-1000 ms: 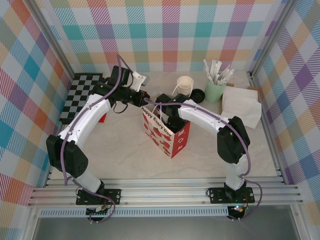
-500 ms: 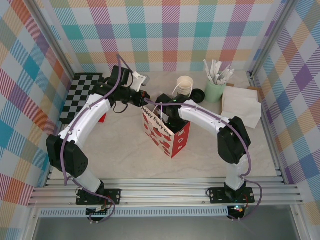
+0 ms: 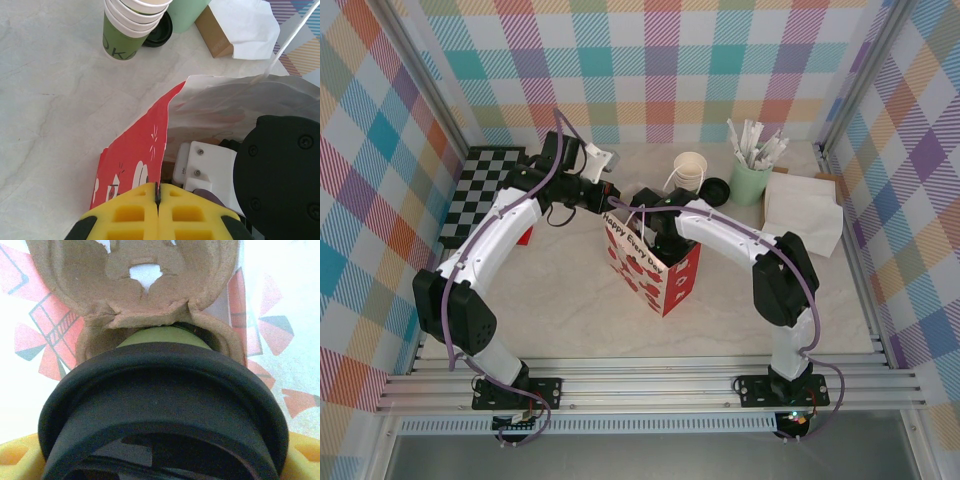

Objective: Pack the takeout coffee

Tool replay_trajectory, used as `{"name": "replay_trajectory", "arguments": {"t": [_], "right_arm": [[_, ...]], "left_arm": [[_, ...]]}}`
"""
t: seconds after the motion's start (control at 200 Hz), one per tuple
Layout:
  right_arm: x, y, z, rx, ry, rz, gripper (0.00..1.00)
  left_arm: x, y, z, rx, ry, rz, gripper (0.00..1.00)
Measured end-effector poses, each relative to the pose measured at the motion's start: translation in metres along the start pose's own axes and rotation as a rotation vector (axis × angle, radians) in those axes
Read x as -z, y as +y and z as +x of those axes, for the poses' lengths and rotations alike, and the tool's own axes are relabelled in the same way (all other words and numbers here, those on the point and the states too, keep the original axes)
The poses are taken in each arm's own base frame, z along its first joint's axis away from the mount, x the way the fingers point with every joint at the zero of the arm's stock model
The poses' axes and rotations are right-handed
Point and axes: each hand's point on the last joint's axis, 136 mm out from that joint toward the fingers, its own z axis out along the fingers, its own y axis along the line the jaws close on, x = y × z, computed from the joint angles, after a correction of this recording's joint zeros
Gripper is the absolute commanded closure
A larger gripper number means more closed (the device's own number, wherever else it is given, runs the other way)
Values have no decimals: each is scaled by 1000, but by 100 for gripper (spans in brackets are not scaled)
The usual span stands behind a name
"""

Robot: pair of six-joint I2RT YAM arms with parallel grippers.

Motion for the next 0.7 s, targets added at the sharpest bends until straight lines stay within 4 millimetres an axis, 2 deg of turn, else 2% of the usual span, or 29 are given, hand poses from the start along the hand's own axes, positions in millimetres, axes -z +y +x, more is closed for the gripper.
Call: {"name": "replay_trajectory", "arguments": {"t": [0.7], "right_arm": [[0, 1, 1, -1, 18, -1, 41]], "left_arm": [[1, 2, 0, 2, -1, -3, 100]]}}
